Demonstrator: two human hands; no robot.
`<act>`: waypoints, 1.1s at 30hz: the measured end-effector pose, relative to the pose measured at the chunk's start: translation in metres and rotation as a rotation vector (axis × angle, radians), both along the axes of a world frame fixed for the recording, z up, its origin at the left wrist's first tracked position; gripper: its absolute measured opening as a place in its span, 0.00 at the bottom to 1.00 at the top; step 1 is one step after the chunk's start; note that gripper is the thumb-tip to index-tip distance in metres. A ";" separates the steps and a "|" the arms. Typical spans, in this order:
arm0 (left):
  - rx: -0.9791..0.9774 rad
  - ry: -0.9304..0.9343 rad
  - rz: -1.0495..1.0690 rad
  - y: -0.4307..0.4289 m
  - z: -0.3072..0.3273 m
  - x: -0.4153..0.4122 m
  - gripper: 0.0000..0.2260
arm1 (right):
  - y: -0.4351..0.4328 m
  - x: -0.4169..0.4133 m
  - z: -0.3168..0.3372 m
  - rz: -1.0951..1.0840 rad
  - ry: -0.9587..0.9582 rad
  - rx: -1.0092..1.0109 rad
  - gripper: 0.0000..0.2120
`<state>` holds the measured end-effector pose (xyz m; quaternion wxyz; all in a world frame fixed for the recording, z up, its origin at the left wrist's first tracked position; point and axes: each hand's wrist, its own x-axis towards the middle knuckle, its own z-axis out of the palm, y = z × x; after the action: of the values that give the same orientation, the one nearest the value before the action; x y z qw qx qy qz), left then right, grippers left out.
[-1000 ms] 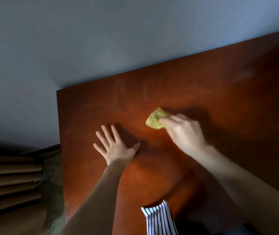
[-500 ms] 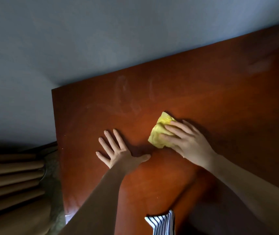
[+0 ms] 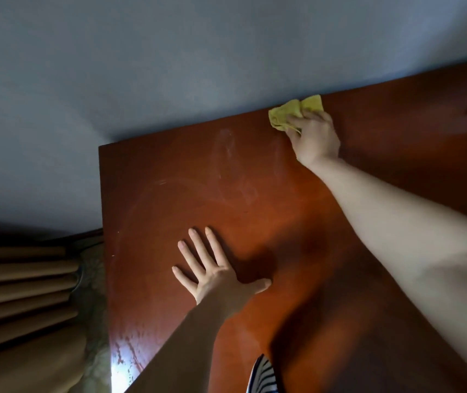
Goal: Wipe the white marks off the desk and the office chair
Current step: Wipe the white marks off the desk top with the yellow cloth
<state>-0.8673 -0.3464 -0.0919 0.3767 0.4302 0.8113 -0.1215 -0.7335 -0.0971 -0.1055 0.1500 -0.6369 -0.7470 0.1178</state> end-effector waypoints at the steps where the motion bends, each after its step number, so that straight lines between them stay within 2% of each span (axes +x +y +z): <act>1: -0.002 -0.003 -0.002 0.000 0.000 0.000 0.66 | -0.001 -0.009 -0.002 -0.015 0.013 0.012 0.15; 4: -0.005 0.002 0.000 0.001 0.001 0.000 0.66 | -0.026 -0.031 -0.007 0.057 0.034 0.077 0.15; 10: -0.011 -0.005 0.003 0.002 0.005 0.000 0.66 | -0.116 -0.037 -0.007 0.359 0.155 0.171 0.14; 16: 0.009 -0.011 0.007 0.002 0.006 -0.001 0.66 | -0.185 0.001 -0.009 0.556 0.147 0.113 0.16; 22: 0.009 0.000 0.012 0.001 0.007 0.001 0.66 | -0.195 0.073 -0.003 0.806 0.082 0.117 0.12; 26: 0.000 0.005 0.013 0.002 0.006 0.002 0.66 | -0.172 0.116 0.000 0.700 0.020 0.112 0.14; 33: 0.008 0.008 0.014 0.001 0.005 0.001 0.65 | -0.093 0.128 0.001 0.259 0.043 0.094 0.16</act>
<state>-0.8663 -0.3457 -0.0873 0.3728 0.4255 0.8162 -0.1175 -0.6058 -0.1900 -0.1043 0.1791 -0.5248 -0.8243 0.1144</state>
